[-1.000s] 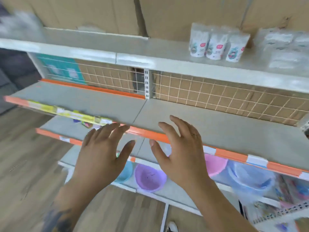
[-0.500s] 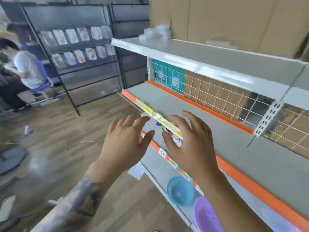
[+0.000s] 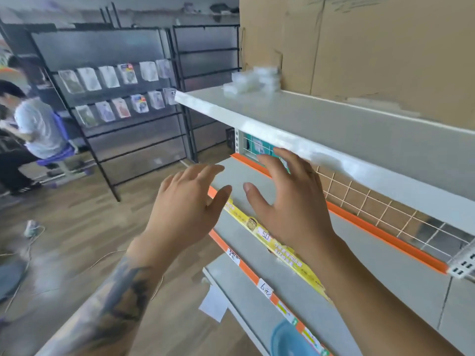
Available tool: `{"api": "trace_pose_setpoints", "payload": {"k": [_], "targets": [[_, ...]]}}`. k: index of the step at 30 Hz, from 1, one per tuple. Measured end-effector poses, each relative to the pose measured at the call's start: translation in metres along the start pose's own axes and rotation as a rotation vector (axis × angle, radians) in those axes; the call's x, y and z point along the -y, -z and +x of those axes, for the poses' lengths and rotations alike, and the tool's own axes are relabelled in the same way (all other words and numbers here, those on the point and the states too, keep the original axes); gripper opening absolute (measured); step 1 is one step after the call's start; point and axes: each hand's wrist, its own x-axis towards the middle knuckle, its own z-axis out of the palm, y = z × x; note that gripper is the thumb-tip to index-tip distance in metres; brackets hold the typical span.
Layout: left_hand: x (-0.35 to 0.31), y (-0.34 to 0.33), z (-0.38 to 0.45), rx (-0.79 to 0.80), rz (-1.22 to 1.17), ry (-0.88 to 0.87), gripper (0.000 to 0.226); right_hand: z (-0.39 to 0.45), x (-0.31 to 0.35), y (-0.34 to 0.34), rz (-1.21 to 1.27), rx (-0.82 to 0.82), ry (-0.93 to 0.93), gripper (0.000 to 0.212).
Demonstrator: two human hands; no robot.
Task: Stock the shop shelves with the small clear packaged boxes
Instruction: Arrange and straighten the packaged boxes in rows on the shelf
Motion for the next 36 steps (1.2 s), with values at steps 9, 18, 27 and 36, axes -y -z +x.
{"api": "trace_pose_setpoints", "payload": {"k": [9,18,27,36], "targets": [[0.031,0.004,0.134,-0.065,-0.059,-0.099,0.045,0.121,-0.009,-0.02,-0.079,0.042,-0.04,0.051],[0.08,-0.013,0.308,-0.004,-0.141,-0.243,0.05,0.26,-0.021,-0.065,-0.343,0.199,-0.182,0.057],[0.113,-0.05,0.47,0.062,-0.163,-0.396,0.053,0.368,-0.048,-0.121,-0.512,0.283,-0.369,0.059],[0.12,-0.092,0.577,0.183,-0.171,-0.411,0.057,0.435,-0.094,-0.175,-0.622,0.303,-0.451,0.055]]}}
